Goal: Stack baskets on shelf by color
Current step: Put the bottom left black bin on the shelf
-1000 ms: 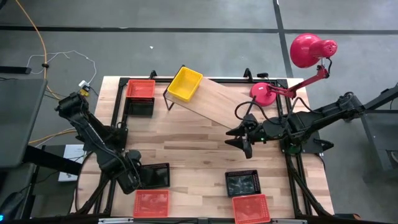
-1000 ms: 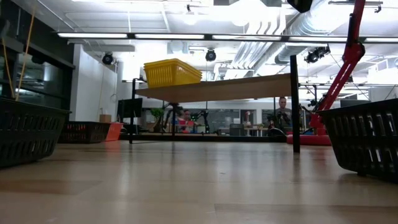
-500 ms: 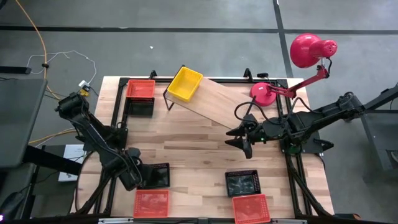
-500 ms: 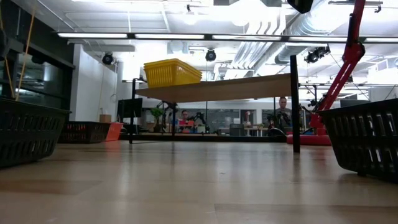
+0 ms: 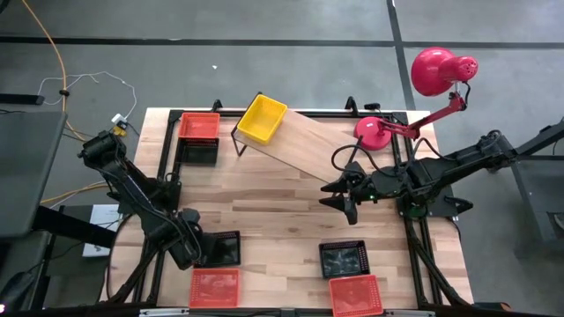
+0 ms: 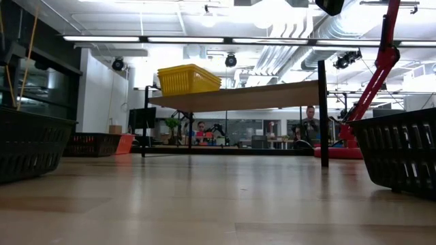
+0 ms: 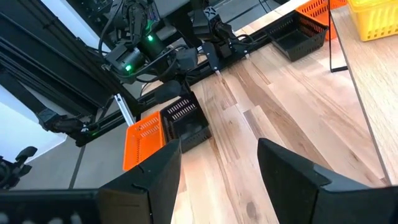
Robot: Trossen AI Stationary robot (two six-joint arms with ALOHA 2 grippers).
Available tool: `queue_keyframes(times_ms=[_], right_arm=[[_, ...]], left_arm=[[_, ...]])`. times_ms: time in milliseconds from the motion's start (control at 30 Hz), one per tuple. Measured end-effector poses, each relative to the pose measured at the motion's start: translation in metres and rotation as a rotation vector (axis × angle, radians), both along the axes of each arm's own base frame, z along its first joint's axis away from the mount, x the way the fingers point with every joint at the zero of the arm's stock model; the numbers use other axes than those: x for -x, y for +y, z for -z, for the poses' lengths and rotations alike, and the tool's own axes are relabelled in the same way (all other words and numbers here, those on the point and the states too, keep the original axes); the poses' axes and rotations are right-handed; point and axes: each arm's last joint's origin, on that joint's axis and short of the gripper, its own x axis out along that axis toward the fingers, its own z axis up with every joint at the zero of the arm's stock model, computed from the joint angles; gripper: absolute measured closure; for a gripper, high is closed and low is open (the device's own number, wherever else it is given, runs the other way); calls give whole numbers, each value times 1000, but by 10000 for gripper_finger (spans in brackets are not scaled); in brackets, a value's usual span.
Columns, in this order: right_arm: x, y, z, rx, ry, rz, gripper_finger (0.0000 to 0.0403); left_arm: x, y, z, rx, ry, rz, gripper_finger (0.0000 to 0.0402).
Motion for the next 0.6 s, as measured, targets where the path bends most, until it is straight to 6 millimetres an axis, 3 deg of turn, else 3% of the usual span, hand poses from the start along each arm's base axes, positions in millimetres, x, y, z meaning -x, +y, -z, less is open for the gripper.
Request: queue_keyframes(times_ms=[333,600], right_arm=[[0,0,0,0,0,1,204],[0,-1,0,11,-4,30,204]], left_arm=[[1,5,-3,-84,-60,-5,397],[14,34,-35,-198,-139,-61,400]])
